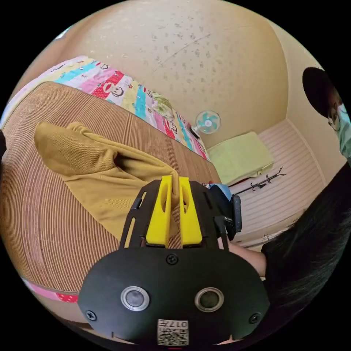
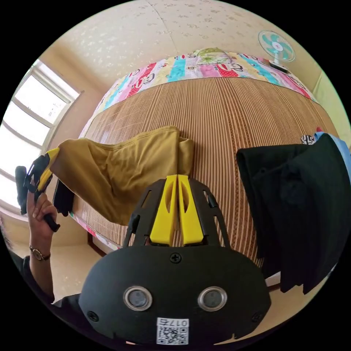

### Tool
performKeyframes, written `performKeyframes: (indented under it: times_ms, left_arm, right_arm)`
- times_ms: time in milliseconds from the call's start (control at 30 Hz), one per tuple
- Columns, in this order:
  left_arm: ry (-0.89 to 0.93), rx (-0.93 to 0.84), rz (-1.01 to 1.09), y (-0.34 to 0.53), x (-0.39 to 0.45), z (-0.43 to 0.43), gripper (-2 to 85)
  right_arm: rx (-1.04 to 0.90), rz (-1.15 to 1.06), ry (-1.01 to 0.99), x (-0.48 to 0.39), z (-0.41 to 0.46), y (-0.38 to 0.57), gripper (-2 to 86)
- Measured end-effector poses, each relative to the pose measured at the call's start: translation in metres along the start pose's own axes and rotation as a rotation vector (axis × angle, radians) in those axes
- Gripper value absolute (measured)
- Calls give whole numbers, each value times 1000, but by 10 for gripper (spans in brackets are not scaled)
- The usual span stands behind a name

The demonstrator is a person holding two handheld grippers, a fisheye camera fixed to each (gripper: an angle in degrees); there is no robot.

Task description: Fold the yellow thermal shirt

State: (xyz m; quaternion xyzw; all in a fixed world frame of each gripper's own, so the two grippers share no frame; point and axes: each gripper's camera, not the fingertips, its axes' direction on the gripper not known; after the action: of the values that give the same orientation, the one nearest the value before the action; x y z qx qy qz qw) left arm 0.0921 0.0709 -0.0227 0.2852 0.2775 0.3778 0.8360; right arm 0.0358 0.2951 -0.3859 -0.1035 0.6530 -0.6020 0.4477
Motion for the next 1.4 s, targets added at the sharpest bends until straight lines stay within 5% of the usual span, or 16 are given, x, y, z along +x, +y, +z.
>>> performKeyframes:
  times_ms: [133,267,433,533,667,833,967,1067,1167,1400]
  left_arm:
    - [170,-214,73,22,48,110,51]
    - [303,-244,74,42,58,128,98]
    - [-45,-74,-271,77,-16,54,133]
    - [-104,-140,-481,102,-71,51,173]
    - [78,-269,-615,124,-105,92,137]
    - [284,-150,-693,133,-97,82,63]
    - [430,-105,-666,115,-70,37,58]
    - [363,-121,-586,87,-54,-21,58]
    - [335,-75,-519,58,-56,-93,59]
    - [220,61,-328,-5,-69,-328,62]
  right_arm:
    - [-75,81,41,79,-10,26,16]
    - [-61,109,-111,128,-17,33,42]
    - [3,233,-363,186,-19,21,110]
    - [17,348,-503,217,-10,23,124]
    - [-27,510,-624,243,8,46,145]
    - [-180,685,-767,254,58,100,204]
    - [-9,833,-1021,251,89,106,221]
    - [44,835,-1172,226,104,82,160]
    - [33,597,-1180,156,79,48,101]
    - [-98,137,-1211,-113,31,-25,75]
